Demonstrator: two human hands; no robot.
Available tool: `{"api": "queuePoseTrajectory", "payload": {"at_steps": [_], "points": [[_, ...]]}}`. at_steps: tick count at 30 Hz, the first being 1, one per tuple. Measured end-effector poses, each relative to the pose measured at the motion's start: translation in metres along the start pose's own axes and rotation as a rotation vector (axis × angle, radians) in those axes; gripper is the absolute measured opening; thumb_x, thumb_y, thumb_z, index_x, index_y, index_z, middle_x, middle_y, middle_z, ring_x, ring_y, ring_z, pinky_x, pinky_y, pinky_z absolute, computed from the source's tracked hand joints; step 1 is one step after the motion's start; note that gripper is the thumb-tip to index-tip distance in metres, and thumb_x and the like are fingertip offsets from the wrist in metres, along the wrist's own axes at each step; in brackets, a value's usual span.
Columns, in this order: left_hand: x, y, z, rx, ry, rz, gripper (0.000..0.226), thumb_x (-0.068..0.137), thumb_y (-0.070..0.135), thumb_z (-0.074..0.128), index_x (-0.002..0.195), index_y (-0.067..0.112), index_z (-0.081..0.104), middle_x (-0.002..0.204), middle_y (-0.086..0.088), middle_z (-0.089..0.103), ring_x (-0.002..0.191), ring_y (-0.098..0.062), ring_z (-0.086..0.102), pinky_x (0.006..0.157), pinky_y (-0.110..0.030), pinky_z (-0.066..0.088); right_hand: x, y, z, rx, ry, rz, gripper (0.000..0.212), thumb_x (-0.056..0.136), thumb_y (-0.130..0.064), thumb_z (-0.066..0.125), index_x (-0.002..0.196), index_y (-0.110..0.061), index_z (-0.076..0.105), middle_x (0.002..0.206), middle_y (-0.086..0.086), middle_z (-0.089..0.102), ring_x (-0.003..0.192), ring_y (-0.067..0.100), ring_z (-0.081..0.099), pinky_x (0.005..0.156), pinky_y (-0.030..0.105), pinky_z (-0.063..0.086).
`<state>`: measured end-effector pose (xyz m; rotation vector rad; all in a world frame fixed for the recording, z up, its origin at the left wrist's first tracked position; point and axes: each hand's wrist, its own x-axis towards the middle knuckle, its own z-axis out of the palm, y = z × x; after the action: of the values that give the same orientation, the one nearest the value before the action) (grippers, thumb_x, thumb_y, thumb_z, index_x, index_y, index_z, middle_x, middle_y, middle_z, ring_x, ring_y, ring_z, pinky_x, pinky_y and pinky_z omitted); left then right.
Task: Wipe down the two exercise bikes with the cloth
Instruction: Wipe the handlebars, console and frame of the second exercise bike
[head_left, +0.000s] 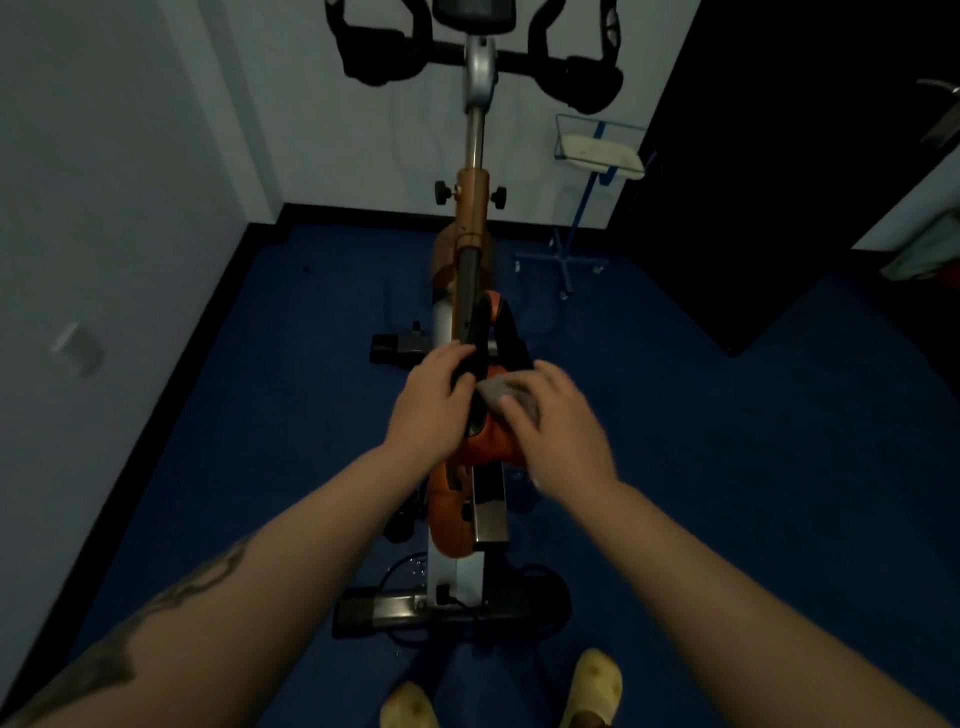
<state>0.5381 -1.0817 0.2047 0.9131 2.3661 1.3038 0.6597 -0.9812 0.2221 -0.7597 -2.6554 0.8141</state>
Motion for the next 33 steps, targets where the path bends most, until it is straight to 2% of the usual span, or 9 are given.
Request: {"api": "queuePoseTrajectory", "payload": {"at_steps": [3, 7, 12, 16, 22, 28, 30, 32, 33], "points": [[-0.003, -0.003, 0.018, 0.032, 0.111, -0.089, 0.039, 0.101, 0.025, 0.039, 0.139, 0.03, 0.046, 0.134, 0.003, 0.055, 0.12, -0.013, 0.048, 0.088, -0.026, 0.036, 0.005, 0.01, 0.009, -0.06, -0.015, -0.037, 0.04, 0.101, -0.036, 0.044, 0.141, -0.03, 0.046, 0.156, 0.0, 0.03, 0.142, 0.016, 0.027, 0.115, 0.035, 0.026], [-0.004, -0.005, 0.022, 0.06, 0.209, -0.099, 0.038, 0.101, 0.027, 0.037, 0.135, 0.035, 0.05, 0.13, 0.005, 0.058, 0.117, -0.012, 0.051, 0.084, -0.028, 0.039, 0.046, 0.019, -0.006, 0.069, -0.051, 0.22, 0.037, 0.103, -0.033, 0.04, 0.137, -0.025, 0.053, 0.141, 0.002, 0.051, 0.127, 0.021, 0.048, 0.098, 0.032, 0.039], [-0.002, -0.012, 0.019, -0.011, 0.153, -0.104, 0.037, 0.101, 0.027, 0.037, 0.134, 0.038, 0.049, 0.13, 0.008, 0.058, 0.11, -0.004, 0.05, 0.081, -0.025, 0.039, -0.001, 0.003, 0.011, -0.124, -0.039, -0.096, 0.039, 0.102, -0.034, 0.042, 0.14, -0.027, 0.05, 0.156, -0.002, 0.03, 0.143, 0.013, 0.025, 0.115, 0.033, 0.026], [-0.001, -0.011, 0.02, -0.023, 0.151, -0.121, 0.037, 0.101, 0.028, 0.037, 0.135, 0.039, 0.049, 0.13, 0.007, 0.057, 0.113, -0.007, 0.051, 0.079, -0.024, 0.036, 0.038, 0.0, -0.002, -0.077, -0.082, 0.087, 0.041, 0.103, -0.036, 0.038, 0.142, -0.028, 0.047, 0.156, -0.004, 0.03, 0.14, 0.012, 0.03, 0.104, 0.023, 0.025], [-0.002, -0.013, 0.02, 0.015, 0.171, -0.088, 0.037, 0.101, 0.029, 0.036, 0.134, 0.038, 0.049, 0.127, 0.007, 0.059, 0.114, -0.009, 0.051, 0.08, -0.026, 0.039, 0.022, 0.0, -0.024, -0.138, -0.28, -0.079, 0.038, 0.102, -0.032, 0.044, 0.139, -0.029, 0.051, 0.16, -0.004, 0.021, 0.145, 0.015, 0.022, 0.114, 0.026, 0.018], [-0.002, -0.013, 0.02, -0.012, 0.169, -0.106, 0.038, 0.1, 0.03, 0.035, 0.135, 0.04, 0.047, 0.119, 0.004, 0.06, 0.109, -0.01, 0.051, 0.075, -0.029, 0.04, 0.039, -0.008, -0.057, -0.237, 0.015, -0.18, 0.036, 0.101, -0.029, 0.045, 0.135, -0.024, 0.056, 0.148, 0.0, 0.037, 0.132, 0.018, 0.038, 0.097, 0.02, 0.03], [-0.002, -0.012, 0.019, -0.025, 0.162, -0.102, 0.038, 0.101, 0.028, 0.036, 0.135, 0.039, 0.048, 0.124, 0.005, 0.06, 0.111, -0.011, 0.051, 0.079, -0.03, 0.042, 0.016, -0.008, -0.036, -0.308, -0.143, -0.187, 0.043, 0.101, -0.037, 0.041, 0.142, -0.027, 0.047, 0.154, -0.003, 0.028, 0.141, 0.016, 0.026, 0.109, 0.027, 0.029], [-0.004, -0.01, 0.018, -0.046, 0.153, -0.101, 0.037, 0.101, 0.026, 0.037, 0.135, 0.037, 0.05, 0.129, 0.007, 0.058, 0.115, -0.012, 0.051, 0.083, -0.032, 0.044, -0.008, -0.003, -0.022, -0.206, -0.3, -0.094, 0.049, 0.101, -0.045, 0.035, 0.147, -0.028, 0.039, 0.159, -0.007, 0.018, 0.146, 0.011, 0.012, 0.118, 0.031, 0.018], [-0.003, -0.01, 0.017, -0.066, 0.147, -0.113, 0.037, 0.1, 0.025, 0.039, 0.134, 0.036, 0.051, 0.13, 0.008, 0.057, 0.114, -0.012, 0.051, 0.084, -0.032, 0.046, -0.01, -0.001, -0.022, -0.114, -0.284, -0.052, 0.047, 0.102, -0.044, 0.032, 0.145, -0.028, 0.042, 0.158, -0.006, 0.022, 0.145, 0.008, 0.018, 0.117, 0.028, 0.021]]}}
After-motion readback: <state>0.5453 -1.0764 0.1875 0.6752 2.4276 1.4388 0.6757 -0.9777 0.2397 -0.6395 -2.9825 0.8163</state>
